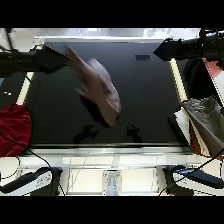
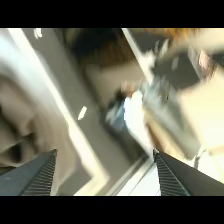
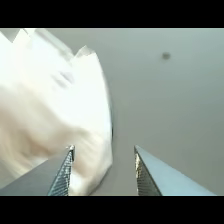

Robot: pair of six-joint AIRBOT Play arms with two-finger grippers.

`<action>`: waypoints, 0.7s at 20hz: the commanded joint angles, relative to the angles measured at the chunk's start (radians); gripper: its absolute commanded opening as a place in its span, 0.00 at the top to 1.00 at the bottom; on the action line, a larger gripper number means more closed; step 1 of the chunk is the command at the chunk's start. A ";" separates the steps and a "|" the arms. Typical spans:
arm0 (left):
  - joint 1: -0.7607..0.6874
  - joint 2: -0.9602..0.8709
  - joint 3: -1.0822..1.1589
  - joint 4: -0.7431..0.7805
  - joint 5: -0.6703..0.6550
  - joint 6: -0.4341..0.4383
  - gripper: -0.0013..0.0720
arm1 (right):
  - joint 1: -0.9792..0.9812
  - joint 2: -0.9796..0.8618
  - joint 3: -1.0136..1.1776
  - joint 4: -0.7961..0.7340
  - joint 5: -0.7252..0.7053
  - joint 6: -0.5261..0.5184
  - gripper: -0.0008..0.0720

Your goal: Fold the shirts.

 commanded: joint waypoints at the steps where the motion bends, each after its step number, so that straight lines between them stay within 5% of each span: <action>1: -0.102 -0.010 0.000 0.357 0.100 0.002 0.01 | 0.000 0.001 0.000 -0.093 0.003 -0.044 0.40; 5: -0.092 -0.100 0.000 0.887 0.222 -0.423 0.02 | 0.000 -0.032 -0.004 -0.146 0.021 -0.043 0.40; 11: -0.103 -0.422 0.000 0.619 0.334 -0.429 0.02 | 0.001 -0.193 -0.217 0.027 0.138 -0.044 0.40; 14: -0.103 -0.544 0.001 0.423 0.442 -0.338 0.02 | 0.035 -0.241 -0.274 0.177 0.116 -0.093 0.40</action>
